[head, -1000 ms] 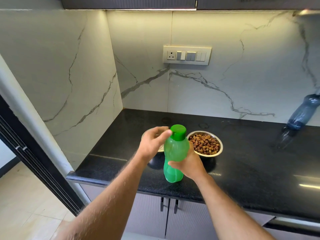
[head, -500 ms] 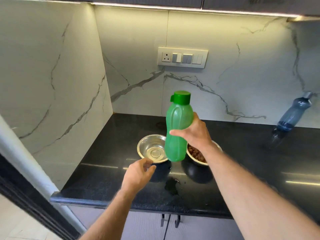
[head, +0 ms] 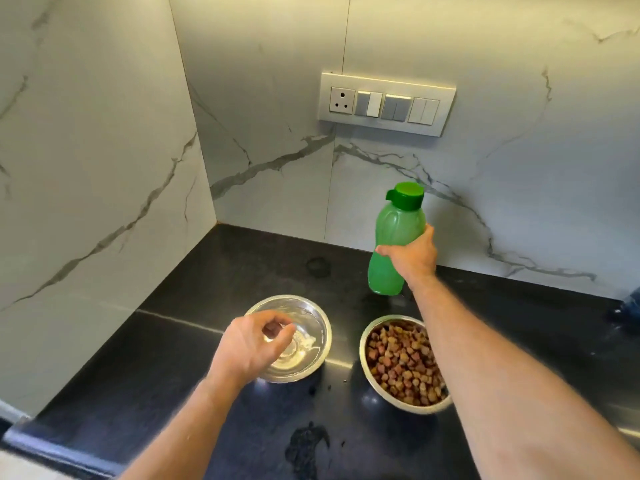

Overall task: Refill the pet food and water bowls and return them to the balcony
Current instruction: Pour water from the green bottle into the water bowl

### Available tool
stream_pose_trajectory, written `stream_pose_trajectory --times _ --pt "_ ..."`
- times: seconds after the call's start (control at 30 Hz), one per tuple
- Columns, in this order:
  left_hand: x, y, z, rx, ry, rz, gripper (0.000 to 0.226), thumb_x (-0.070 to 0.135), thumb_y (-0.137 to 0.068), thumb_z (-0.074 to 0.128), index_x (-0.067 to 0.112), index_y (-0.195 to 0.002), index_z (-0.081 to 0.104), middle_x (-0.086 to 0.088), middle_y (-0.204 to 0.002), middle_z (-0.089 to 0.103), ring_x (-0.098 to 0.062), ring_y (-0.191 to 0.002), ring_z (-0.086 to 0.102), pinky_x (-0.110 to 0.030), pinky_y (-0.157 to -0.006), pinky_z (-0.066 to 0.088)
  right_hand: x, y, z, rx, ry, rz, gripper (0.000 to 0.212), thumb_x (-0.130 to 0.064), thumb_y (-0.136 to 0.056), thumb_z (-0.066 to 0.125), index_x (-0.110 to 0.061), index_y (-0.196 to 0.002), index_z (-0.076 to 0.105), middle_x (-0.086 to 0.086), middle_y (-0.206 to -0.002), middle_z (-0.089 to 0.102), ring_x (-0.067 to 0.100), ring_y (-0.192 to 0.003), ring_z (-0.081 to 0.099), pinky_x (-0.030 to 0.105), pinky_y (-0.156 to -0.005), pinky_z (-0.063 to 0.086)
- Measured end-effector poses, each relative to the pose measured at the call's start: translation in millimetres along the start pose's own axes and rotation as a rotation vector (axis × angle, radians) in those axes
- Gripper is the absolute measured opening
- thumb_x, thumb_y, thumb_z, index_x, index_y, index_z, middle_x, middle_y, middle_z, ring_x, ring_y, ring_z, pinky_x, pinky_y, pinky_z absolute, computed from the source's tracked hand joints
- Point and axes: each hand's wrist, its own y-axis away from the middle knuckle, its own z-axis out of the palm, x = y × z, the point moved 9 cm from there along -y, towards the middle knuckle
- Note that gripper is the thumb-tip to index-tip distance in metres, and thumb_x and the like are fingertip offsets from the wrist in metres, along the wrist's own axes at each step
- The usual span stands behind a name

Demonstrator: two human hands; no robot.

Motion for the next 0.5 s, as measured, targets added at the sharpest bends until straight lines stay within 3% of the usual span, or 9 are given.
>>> stream_pose_trajectory --times 0.37,0.5 --pt "-2 -32 29 -0.037 -0.018 -0.082 0.016 0.045 -0.089 0.067 0.035 -0.097 0.076 0.02 -0.088 0.073 -0.001 -0.085 0.068 -0.03 -0.084 0.059 39 -25 13 -0.04 0.093 -0.004 0.102 -0.039 -0.065 0.095 -0.021 -0.144 0.032 0.011 -0.136 0.056 0.037 -0.124 0.057 0.049 -0.097 0.049" --pt "4 -37 37 -0.043 -0.052 -0.081 0.017 0.048 -0.089 0.065 0.036 -0.097 0.075 0.022 -0.086 0.072 0.004 -0.082 0.066 -0.02 -0.078 0.057 40 -23 15 -0.073 0.084 -0.004 0.1 -0.039 -0.069 0.094 -0.018 -0.145 0.032 0.01 -0.138 0.053 0.036 -0.127 0.054 0.049 -0.099 0.048"
